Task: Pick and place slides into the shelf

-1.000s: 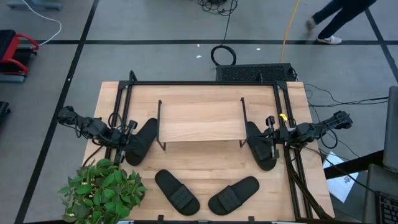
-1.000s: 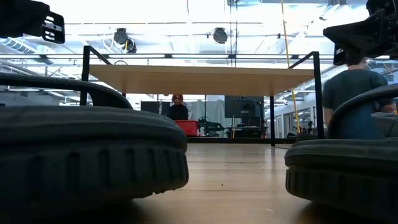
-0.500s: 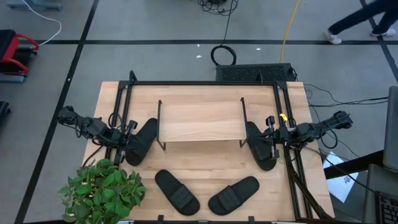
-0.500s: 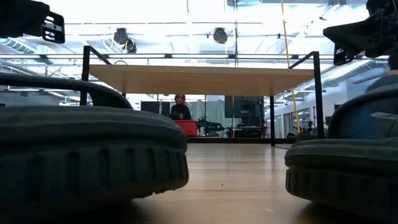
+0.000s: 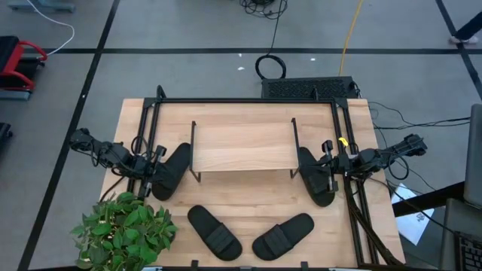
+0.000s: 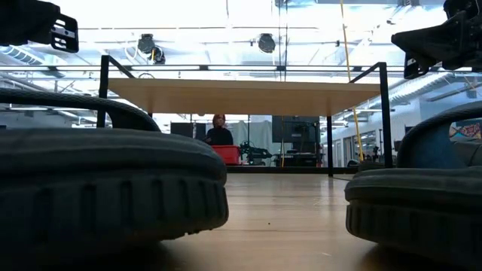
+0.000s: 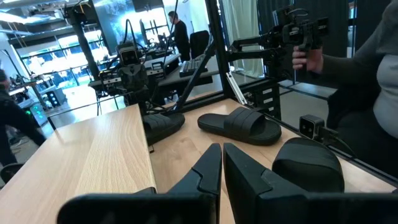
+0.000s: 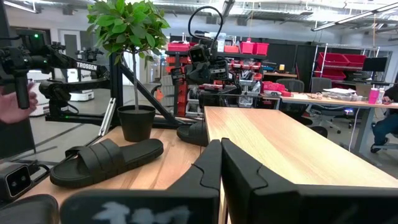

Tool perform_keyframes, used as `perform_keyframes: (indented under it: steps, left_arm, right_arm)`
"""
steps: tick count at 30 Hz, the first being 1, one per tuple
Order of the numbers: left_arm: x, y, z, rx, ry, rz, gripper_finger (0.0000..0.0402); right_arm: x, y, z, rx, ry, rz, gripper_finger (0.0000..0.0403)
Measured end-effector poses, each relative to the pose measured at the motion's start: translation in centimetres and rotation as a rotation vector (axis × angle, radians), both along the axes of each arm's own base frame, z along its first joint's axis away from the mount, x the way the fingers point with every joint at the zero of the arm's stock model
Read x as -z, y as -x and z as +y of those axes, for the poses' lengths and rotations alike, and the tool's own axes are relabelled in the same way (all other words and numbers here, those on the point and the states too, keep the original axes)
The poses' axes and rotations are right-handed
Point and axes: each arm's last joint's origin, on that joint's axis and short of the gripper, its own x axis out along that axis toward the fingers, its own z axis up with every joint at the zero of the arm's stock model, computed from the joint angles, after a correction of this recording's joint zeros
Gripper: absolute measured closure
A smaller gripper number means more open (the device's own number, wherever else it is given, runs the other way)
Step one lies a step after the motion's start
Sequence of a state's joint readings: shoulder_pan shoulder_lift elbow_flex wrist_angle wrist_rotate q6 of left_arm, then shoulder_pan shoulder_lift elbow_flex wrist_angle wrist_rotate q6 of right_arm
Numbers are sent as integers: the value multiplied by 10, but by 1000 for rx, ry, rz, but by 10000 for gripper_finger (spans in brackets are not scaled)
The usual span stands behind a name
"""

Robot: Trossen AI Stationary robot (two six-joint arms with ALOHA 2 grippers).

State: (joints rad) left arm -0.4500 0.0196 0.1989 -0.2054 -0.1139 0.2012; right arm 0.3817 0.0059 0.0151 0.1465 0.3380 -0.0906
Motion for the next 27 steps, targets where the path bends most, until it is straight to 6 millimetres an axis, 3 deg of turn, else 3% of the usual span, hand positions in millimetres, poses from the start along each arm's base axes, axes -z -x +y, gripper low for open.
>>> perform_keyframes:
  steps: [13,24,27]
  left_arm:
    - [0,0,0,0,0,-3,378]
    - [-17,1,0,3,125,-138,378]
    - [-21,1,1,-18,141,-182,378]
  right_arm:
    - [-2,0,0,0,-8,-21,403]
    - [-8,1,-3,105,67,-49,400]
    - [-38,7,-8,199,63,-63,385]
